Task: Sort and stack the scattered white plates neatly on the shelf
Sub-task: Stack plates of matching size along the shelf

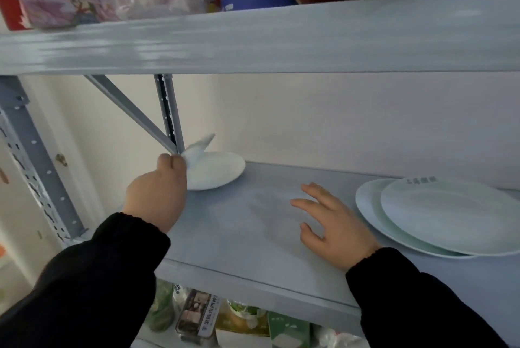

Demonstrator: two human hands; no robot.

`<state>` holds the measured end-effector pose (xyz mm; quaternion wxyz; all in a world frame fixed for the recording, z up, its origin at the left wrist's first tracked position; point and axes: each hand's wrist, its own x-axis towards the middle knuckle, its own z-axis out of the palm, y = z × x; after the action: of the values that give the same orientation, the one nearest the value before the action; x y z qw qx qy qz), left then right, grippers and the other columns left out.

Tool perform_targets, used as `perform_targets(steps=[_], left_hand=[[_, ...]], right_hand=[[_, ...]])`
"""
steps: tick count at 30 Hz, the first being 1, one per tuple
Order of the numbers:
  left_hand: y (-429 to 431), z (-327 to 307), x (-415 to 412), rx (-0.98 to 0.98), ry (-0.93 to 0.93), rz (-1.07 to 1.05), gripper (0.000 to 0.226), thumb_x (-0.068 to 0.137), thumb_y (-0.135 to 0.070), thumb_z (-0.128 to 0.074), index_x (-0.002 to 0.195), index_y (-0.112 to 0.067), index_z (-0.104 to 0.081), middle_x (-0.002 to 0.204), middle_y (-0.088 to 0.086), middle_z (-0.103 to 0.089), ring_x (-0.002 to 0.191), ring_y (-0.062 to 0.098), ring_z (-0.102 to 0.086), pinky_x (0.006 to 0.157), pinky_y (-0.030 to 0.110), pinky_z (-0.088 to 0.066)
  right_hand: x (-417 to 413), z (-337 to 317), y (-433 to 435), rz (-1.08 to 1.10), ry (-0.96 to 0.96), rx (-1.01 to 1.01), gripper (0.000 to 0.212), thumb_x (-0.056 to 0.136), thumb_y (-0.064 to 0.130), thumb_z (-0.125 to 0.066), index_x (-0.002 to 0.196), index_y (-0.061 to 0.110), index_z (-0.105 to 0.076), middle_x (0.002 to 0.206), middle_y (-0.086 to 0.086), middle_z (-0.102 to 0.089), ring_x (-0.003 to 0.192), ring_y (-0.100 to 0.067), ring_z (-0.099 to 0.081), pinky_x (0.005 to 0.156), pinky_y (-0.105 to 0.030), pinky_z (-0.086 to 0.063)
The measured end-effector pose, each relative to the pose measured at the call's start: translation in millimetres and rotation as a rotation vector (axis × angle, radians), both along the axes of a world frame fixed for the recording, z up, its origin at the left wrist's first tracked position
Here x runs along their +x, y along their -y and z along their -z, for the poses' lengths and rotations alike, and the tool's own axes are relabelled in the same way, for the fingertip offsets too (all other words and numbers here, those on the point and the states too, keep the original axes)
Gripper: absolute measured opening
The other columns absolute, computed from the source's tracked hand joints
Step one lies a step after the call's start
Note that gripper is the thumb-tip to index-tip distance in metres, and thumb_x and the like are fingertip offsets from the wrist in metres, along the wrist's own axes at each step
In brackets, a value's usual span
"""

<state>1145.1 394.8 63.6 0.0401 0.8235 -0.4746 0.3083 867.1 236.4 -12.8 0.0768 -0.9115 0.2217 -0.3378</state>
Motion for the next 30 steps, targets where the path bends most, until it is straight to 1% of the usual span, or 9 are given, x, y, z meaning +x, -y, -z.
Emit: perform_targets(steps=[5,8,11,14,16,20,24,26,30], left_hand=[[0.6,-43.0,-45.8,-0.198,0.075,0.11,0.035,0.06,0.02,-0.057,0.096,0.015,-0.059,0.096,0.028,-0.053,0.042,0.026,-0.039,0.034,0.033,-0.041],[12.6,-49.9,-92.1,-0.383,0.071,0.253,0.039,0.056,0.023,-0.068,0.093,0.012,-0.062,0.093,0.026,-0.059,0.043,0.033,-0.041,0.033,0.036,-0.042],[37.9,-46.9,-127.9,-0.473,-0.252,0.3,0.034,0.083,0.004,-0.054,0.118,0.001,-0.055,0.107,0.021,-0.058,0.069,0.043,-0.056,0.053,0.043,-0.043],[69.0,-38.0,-164.4,-0.558,-0.567,0.462,0.008,0.087,-0.004,-0.043,0.089,-0.01,-0.049,0.081,0.007,-0.05,0.067,0.028,-0.042,0.054,0.034,-0.031],[88.5,-31.4,-189.1,-0.587,-0.787,0.503,0.008,0.087,-0.004,-0.042,0.082,-0.009,-0.046,0.073,0.005,-0.051,0.064,0.021,-0.045,0.05,0.023,-0.034],[129.3,-3.5,-221.7,-0.583,-1.309,0.516,0.017,0.084,-0.012,-0.043,0.094,-0.009,-0.055,0.086,0.009,-0.063,0.073,0.021,-0.055,0.059,0.031,-0.046],[160.4,28.3,-241.9,-0.637,-1.791,0.55,0.033,0.087,-0.008,-0.044,0.115,-0.017,-0.061,0.108,0.008,-0.069,0.095,0.029,-0.067,0.066,0.04,-0.059],[169.3,42.6,-246.5,-0.646,-1.885,0.558,0.035,0.088,-0.004,-0.045,0.119,-0.013,-0.059,0.111,0.012,-0.068,0.096,0.033,-0.066,0.064,0.041,-0.058],[178.3,57.5,-244.0,-0.551,-1.842,0.556,0.055,0.068,-0.014,-0.049,0.122,-0.015,-0.059,0.113,0.015,-0.068,0.099,0.037,-0.066,0.069,0.057,-0.057]], right_hand=[[-46.0,-6.5,9.1,0.01,0.043,-0.082,0.044,0.088,0.034,-0.052,0.131,0.027,-0.057,0.152,-0.004,-0.04,0.144,-0.021,-0.031,0.11,-0.04,-0.036],[-91.6,-13.1,22.8,0.065,0.079,-0.129,0.044,0.089,0.032,-0.052,0.13,0.022,-0.06,0.152,-0.006,-0.04,0.144,-0.023,-0.031,0.11,-0.041,-0.038],[-144.9,-18.4,39.6,0.165,0.118,-0.168,0.044,0.088,0.033,-0.053,0.128,0.018,-0.062,0.152,-0.007,-0.04,0.144,-0.023,-0.032,0.112,-0.037,-0.033],[-199.6,-19.2,56.7,0.279,0.164,-0.116,0.049,0.087,0.039,-0.052,0.131,0.019,-0.06,0.153,-0.004,-0.038,0.144,-0.02,-0.031,0.113,-0.036,-0.031],[-230.6,-17.9,66.3,0.326,0.184,-0.084,0.052,0.085,0.042,-0.051,0.132,0.02,-0.059,0.154,-0.002,-0.037,0.145,-0.018,-0.03,0.113,-0.034,-0.03],[-270.0,-15.9,77.8,0.381,0.205,-0.028,0.054,0.083,0.045,-0.051,0.135,0.028,-0.056,0.155,0.008,-0.032,0.146,-0.008,-0.024,0.113,-0.016,-0.019],[-280.0,-12.9,85.9,0.384,0.213,0.053,0.056,0.082,0.049,-0.052,0.136,0.033,-0.053,0.155,0.009,-0.033,0.145,-0.002,-0.021,0.111,-0.009,-0.016],[-279.4,-12.3,88.2,0.378,0.205,0.061,0.056,0.082,0.049,-0.052,0.136,0.033,-0.054,0.154,0.01,-0.033,0.145,-0.001,-0.021,0.11,-0.009,-0.017],[-279.0,-11.4,89.4,0.373,0.191,0.091,0.055,0.081,0.051,-0.051,0.134,0.036,-0.055,0.154,0.014,-0.032,0.145,0.001,-0.019,0.11,-0.013,-0.019]])
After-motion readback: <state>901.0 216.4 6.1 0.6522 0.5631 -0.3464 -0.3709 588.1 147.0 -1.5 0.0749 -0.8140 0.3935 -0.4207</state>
